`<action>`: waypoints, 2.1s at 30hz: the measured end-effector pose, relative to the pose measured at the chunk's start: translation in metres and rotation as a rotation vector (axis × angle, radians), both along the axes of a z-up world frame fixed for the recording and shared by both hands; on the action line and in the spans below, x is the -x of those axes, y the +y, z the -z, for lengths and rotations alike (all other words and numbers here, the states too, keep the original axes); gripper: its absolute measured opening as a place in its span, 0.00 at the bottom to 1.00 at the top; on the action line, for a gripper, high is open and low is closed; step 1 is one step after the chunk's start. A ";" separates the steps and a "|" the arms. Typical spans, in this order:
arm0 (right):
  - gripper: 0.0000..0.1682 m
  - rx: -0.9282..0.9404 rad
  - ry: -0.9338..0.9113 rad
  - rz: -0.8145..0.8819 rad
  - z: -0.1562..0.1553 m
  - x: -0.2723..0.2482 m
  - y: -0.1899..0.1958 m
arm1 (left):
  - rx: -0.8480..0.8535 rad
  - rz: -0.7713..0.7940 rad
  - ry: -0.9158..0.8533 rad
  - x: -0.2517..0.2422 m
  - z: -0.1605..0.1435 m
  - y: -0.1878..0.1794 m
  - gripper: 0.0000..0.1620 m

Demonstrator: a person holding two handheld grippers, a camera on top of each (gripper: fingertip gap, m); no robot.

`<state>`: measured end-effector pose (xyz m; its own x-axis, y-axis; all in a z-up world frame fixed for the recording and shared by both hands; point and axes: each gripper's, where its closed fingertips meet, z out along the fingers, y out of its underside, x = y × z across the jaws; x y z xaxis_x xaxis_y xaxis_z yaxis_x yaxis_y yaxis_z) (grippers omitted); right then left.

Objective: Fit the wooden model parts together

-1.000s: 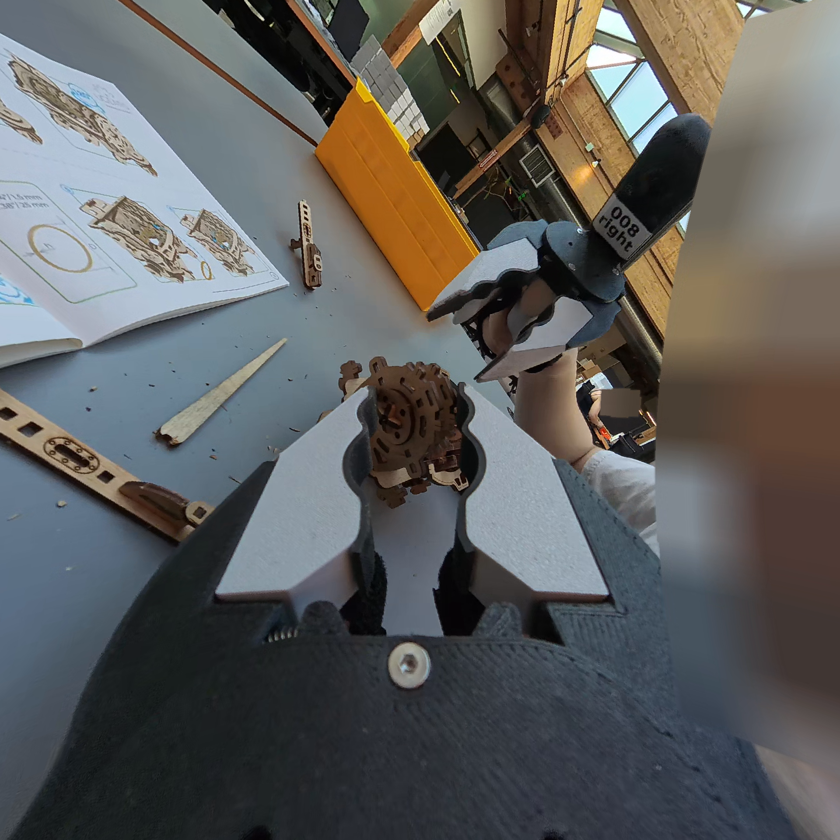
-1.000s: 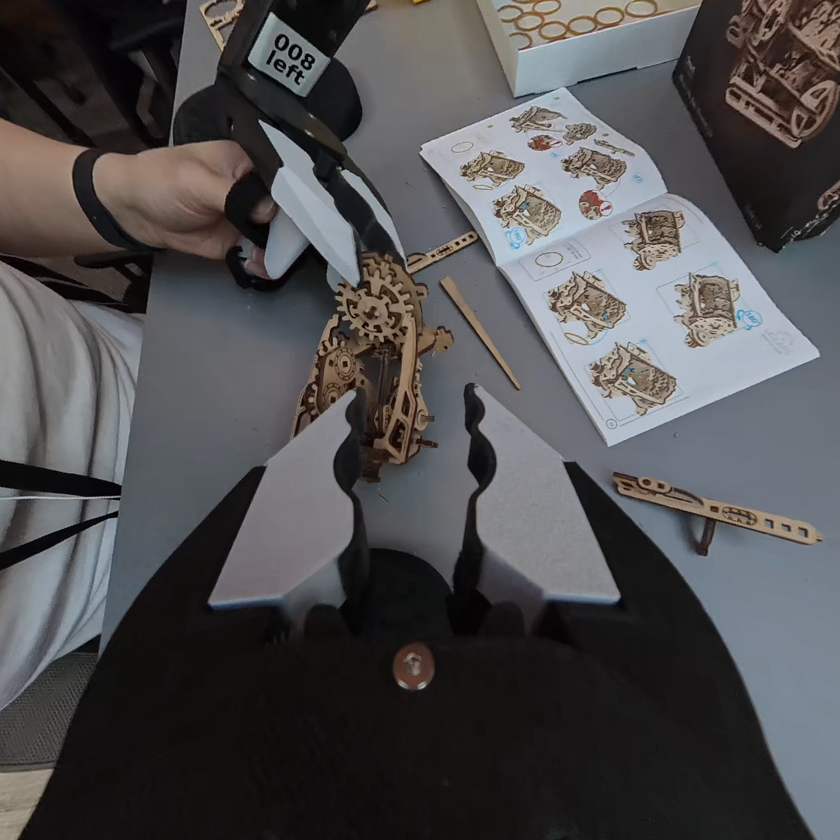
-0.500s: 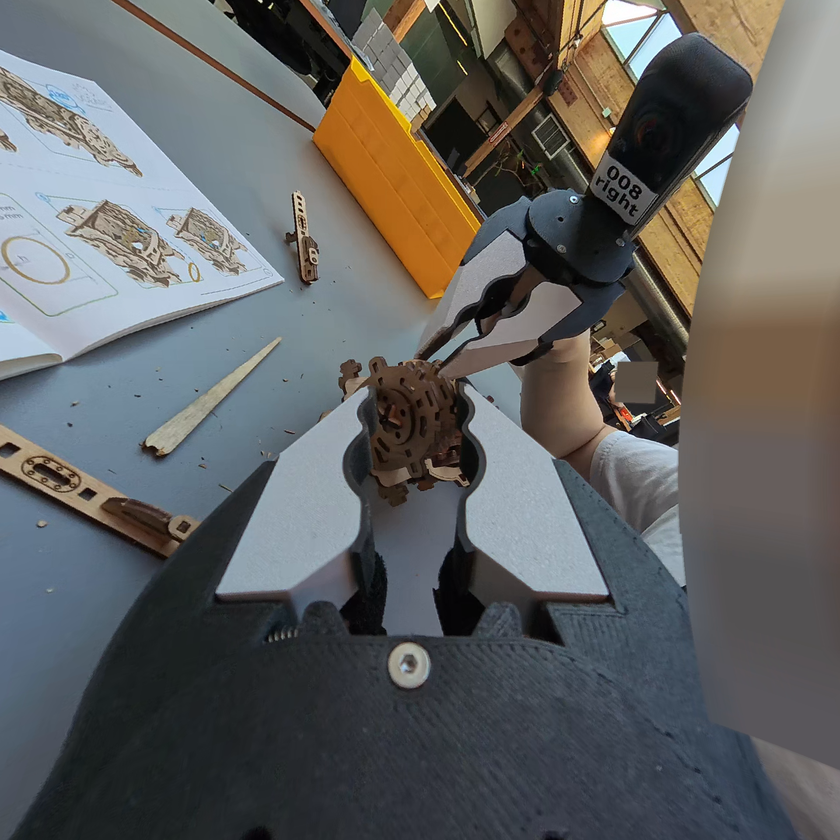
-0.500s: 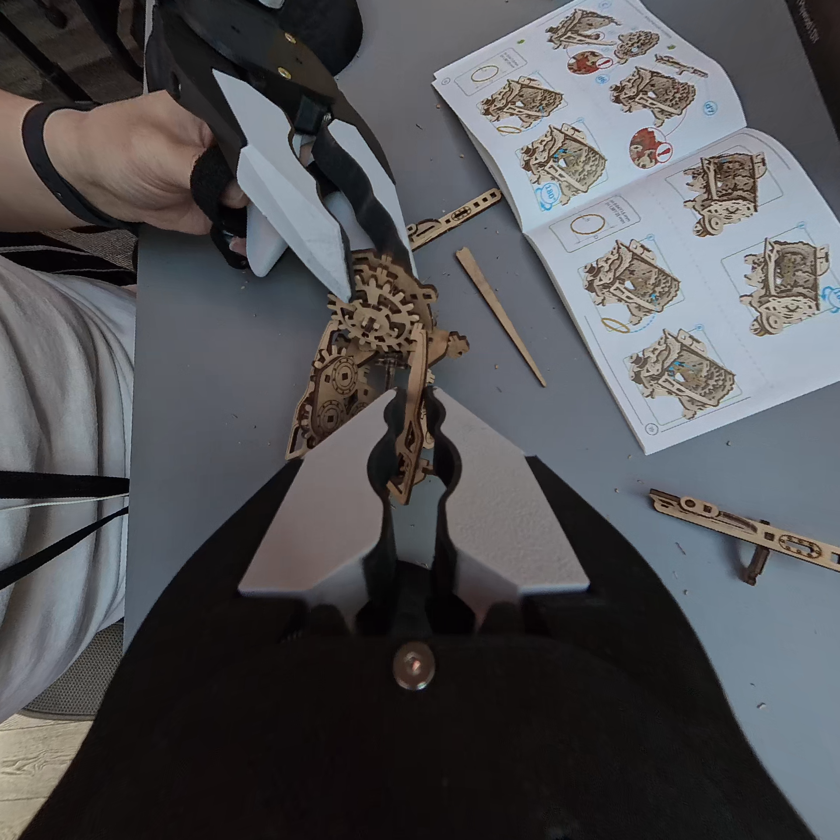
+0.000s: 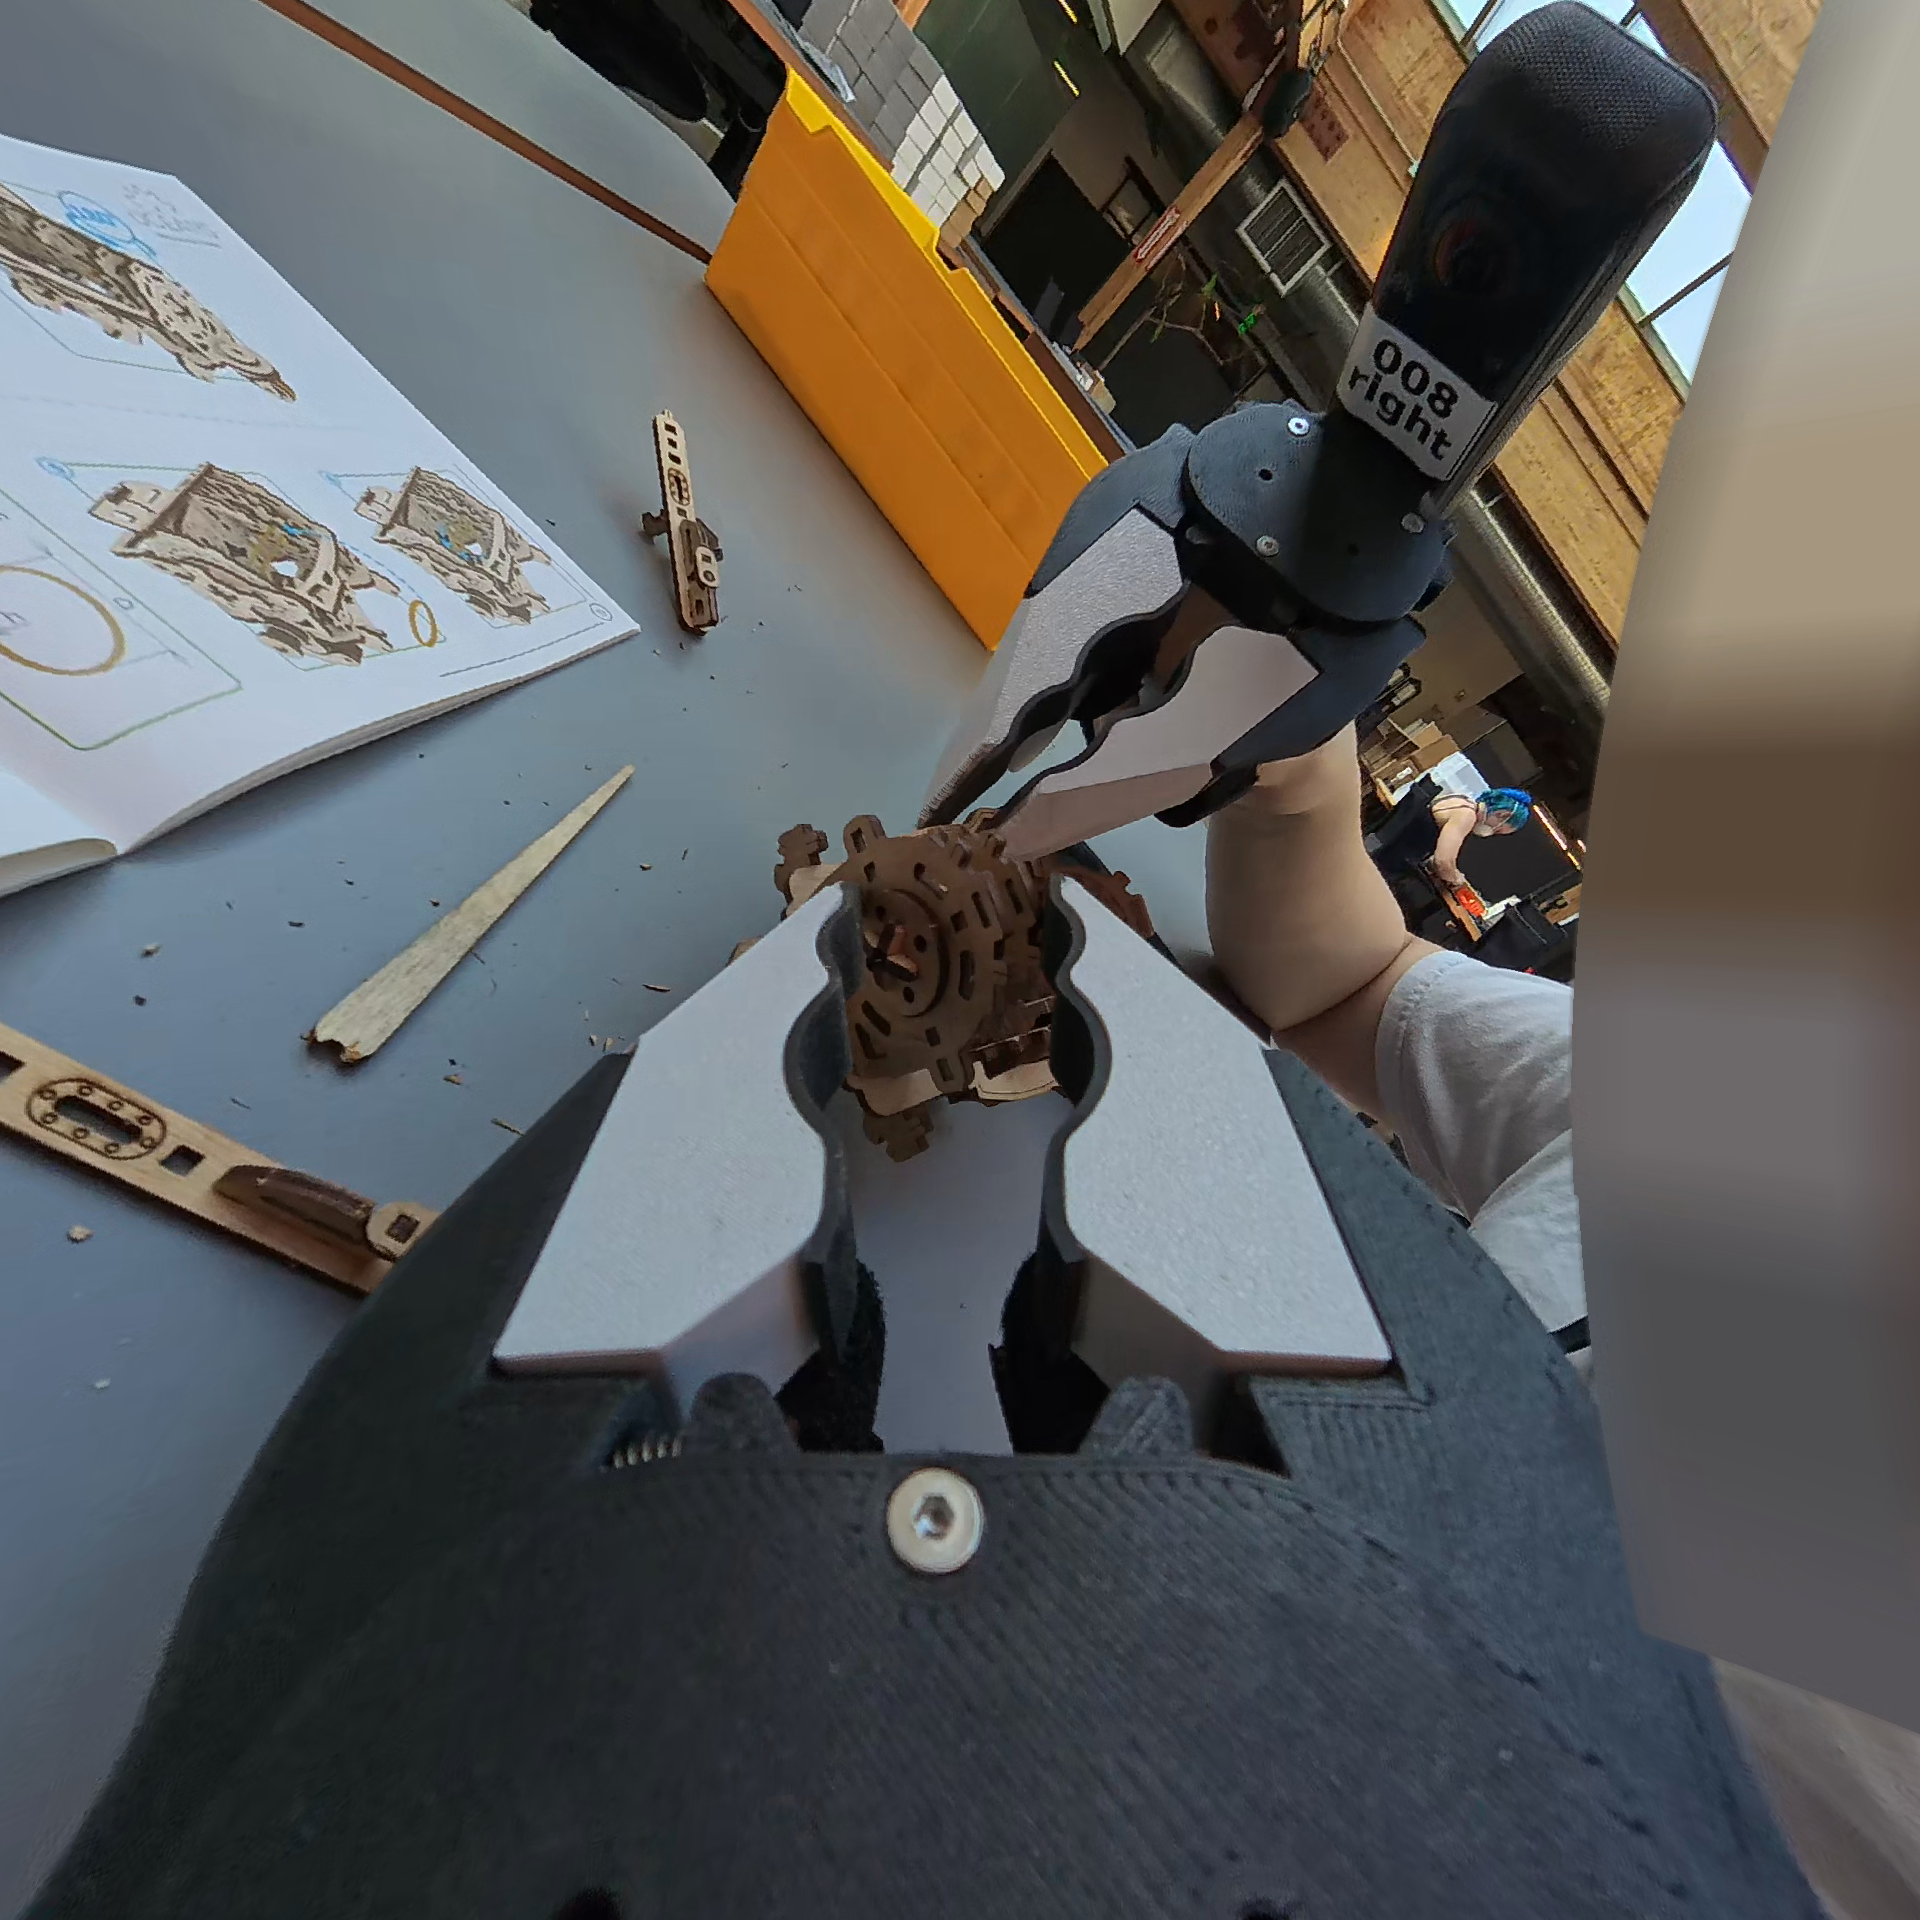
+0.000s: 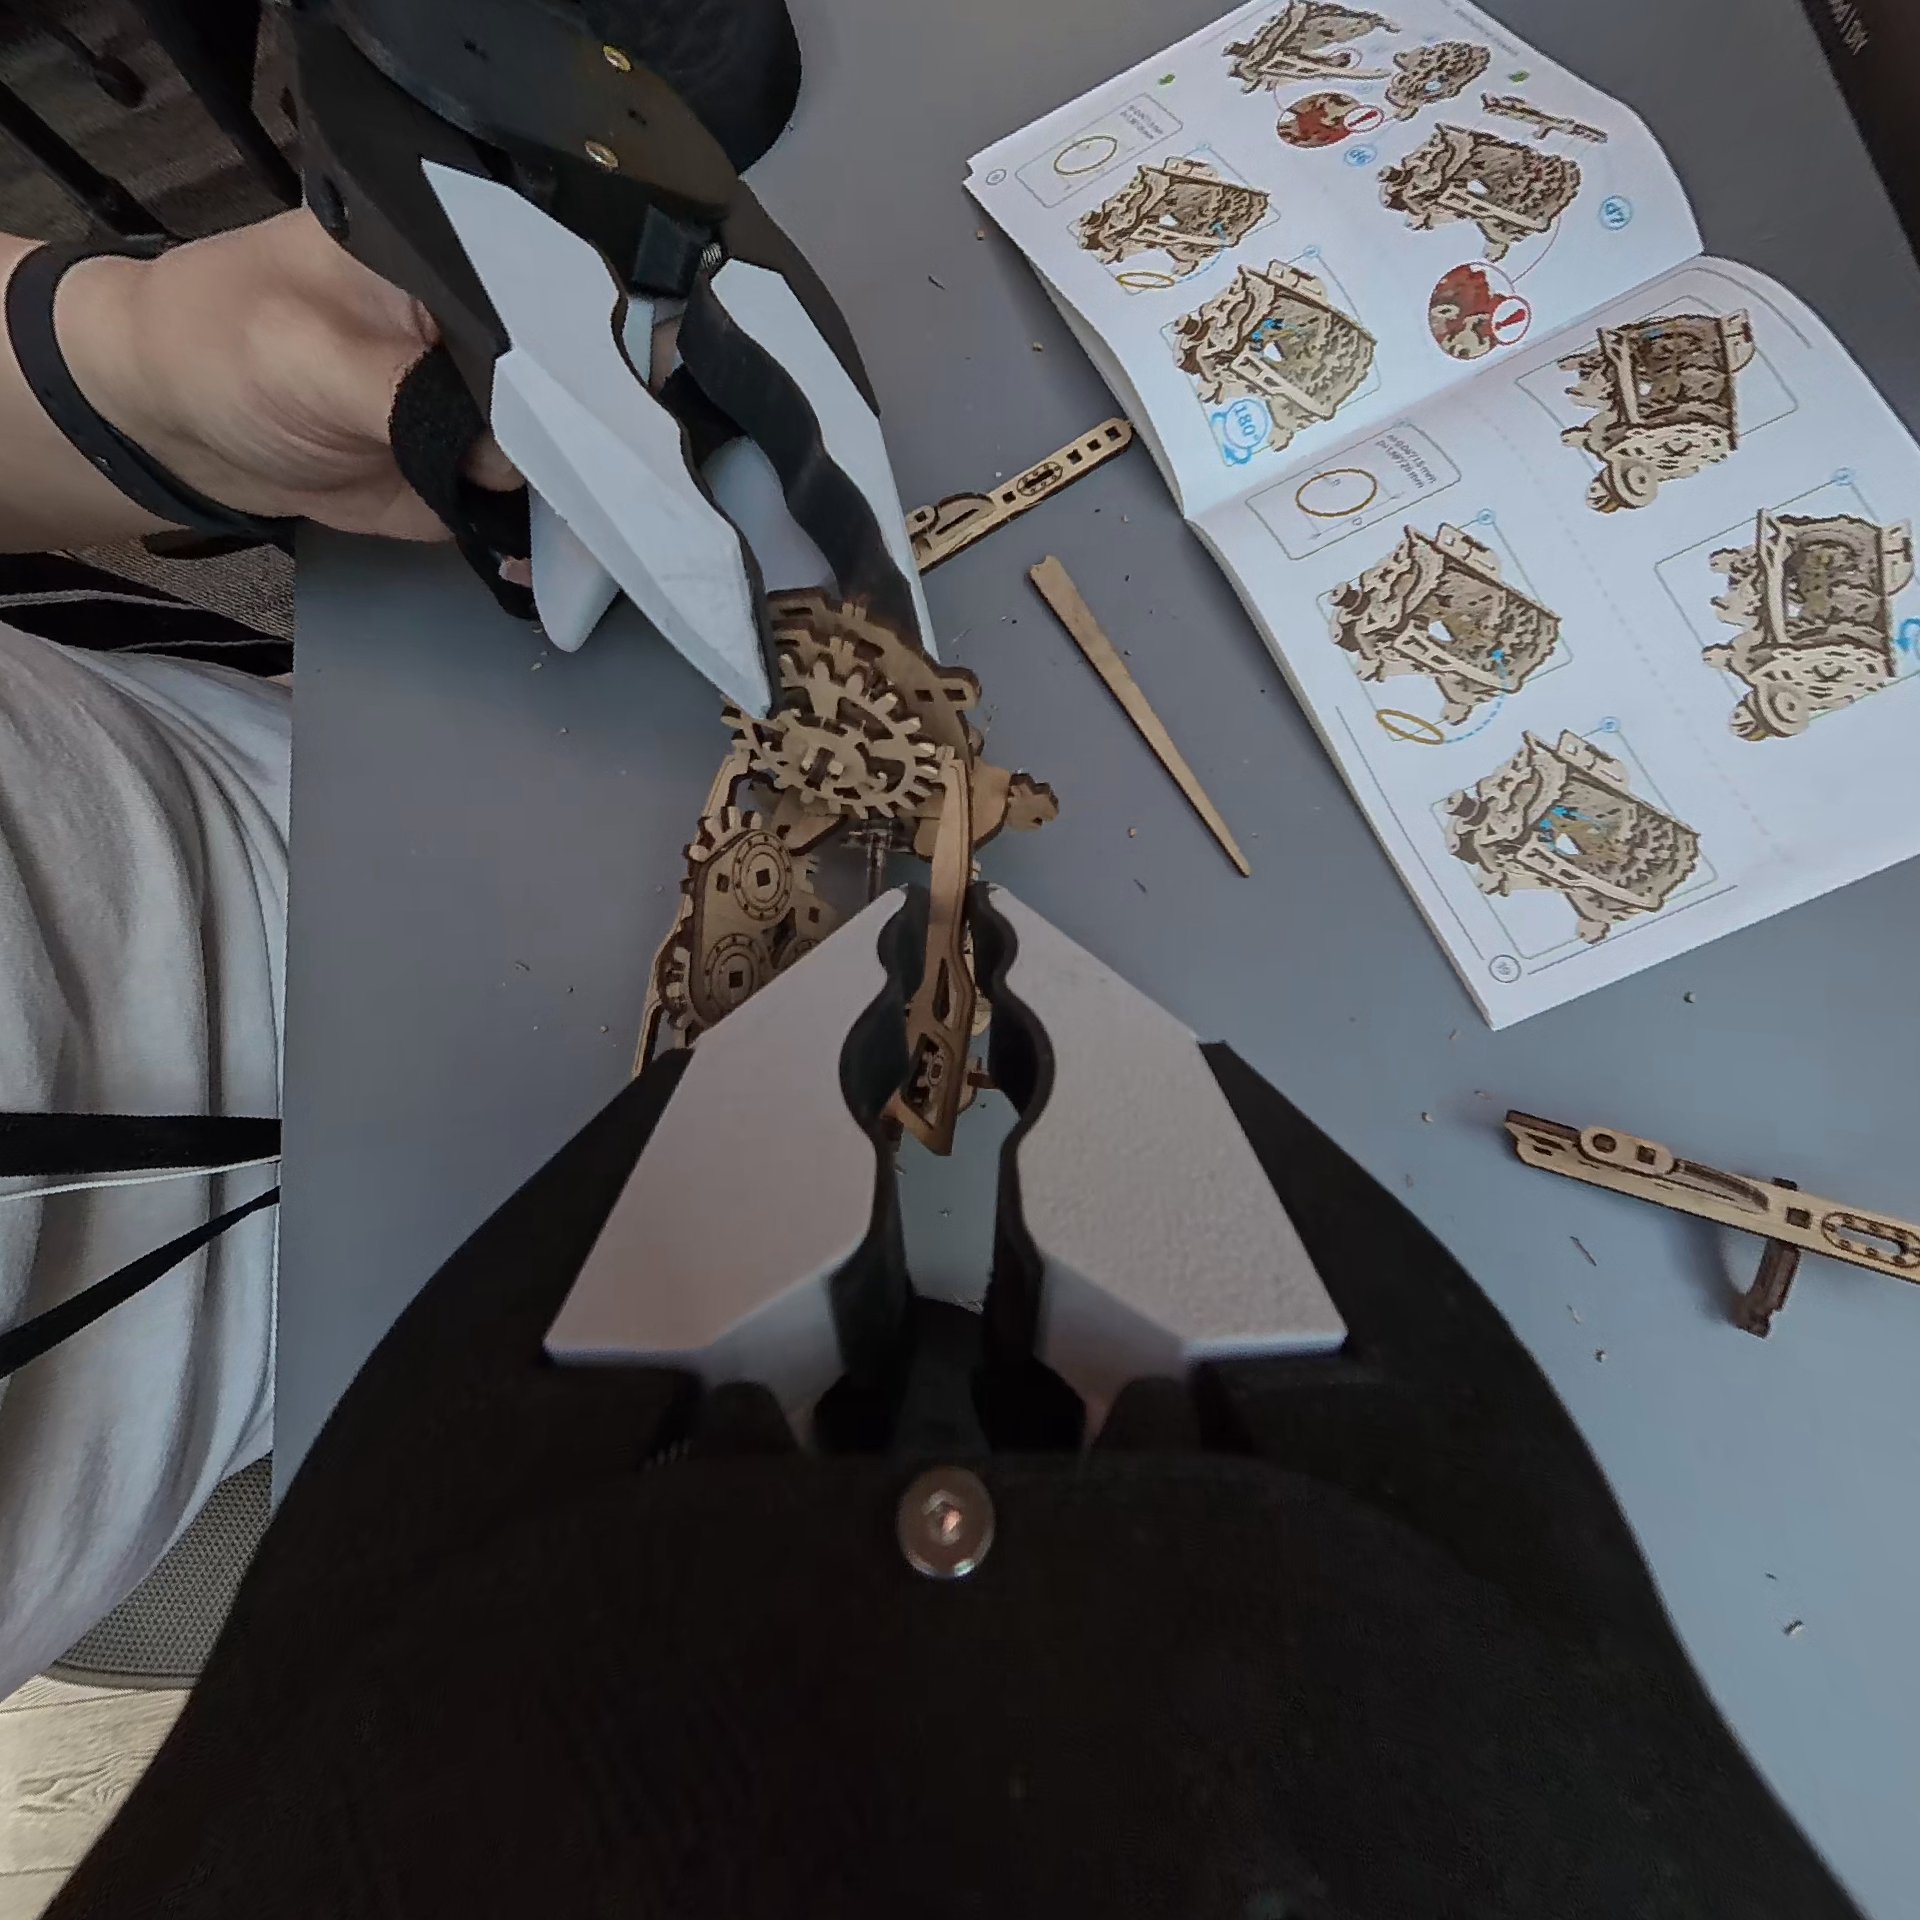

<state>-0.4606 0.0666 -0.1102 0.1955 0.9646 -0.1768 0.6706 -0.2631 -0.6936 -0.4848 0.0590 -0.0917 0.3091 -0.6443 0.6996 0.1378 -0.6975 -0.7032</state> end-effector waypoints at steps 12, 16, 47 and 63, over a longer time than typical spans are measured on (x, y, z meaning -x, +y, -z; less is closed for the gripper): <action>0.04 -0.052 -0.042 0.014 0.006 0.000 0.003 | -0.005 0.003 0.024 0.000 0.000 0.000 0.20; 0.04 -0.038 -0.017 0.043 0.004 0.000 0.004 | -0.017 0.012 0.042 -0.001 0.001 -0.001 0.20; 0.03 -0.027 0.080 0.095 0.001 -0.001 0.006 | -0.031 0.064 0.152 -0.010 0.002 -0.001 0.20; 0.03 -0.053 0.078 0.105 0.001 0.000 0.006 | -0.049 0.061 0.199 -0.010 0.003 -0.001 0.20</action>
